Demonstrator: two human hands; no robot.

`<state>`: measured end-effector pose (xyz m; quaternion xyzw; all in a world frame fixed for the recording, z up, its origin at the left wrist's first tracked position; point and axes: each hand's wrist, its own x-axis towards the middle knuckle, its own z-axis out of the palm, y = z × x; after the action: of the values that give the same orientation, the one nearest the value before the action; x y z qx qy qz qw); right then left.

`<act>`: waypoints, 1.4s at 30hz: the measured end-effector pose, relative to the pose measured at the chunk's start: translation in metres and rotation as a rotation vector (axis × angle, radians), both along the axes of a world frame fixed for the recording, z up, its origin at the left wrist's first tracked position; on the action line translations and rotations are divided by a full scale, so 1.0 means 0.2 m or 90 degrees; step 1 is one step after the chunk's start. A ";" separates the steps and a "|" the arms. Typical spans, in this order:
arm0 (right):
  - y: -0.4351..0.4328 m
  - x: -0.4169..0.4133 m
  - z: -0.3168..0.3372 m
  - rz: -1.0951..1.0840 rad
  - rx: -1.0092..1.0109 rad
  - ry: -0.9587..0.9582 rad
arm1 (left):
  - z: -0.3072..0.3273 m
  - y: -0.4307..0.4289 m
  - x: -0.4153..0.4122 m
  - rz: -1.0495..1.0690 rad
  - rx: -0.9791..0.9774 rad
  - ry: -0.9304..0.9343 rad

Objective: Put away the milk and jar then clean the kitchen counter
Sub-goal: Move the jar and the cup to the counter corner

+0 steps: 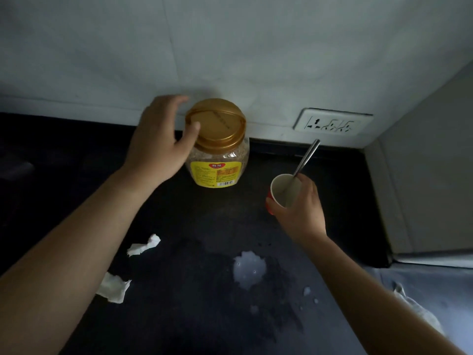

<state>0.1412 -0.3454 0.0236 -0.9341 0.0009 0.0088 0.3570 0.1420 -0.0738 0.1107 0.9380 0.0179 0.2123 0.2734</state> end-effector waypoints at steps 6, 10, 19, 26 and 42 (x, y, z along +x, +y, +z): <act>-0.01 -0.09 0.05 0.004 -0.015 -0.028 | 0.01 -0.12 0.15 -0.099 0.120 0.021; -0.03 -0.11 0.10 0.014 -0.026 -0.048 | 0.03 -0.12 0.17 -0.110 0.090 0.017; -0.05 -0.26 0.30 0.061 -0.015 -0.097 | 0.10 -0.16 0.00 -0.099 0.050 0.016; -0.21 -0.53 0.43 0.079 0.007 -0.135 | 0.26 -0.26 -0.35 -0.096 0.144 -0.041; -0.94 -1.64 0.32 0.236 0.104 -0.041 | 0.23 -1.07 -1.98 0.108 -0.030 -0.043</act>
<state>-0.1875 -0.5332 0.0882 -0.8860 -0.1833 0.0444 0.4235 -0.2538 -0.2876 0.1568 0.9188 0.0927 0.2658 0.2767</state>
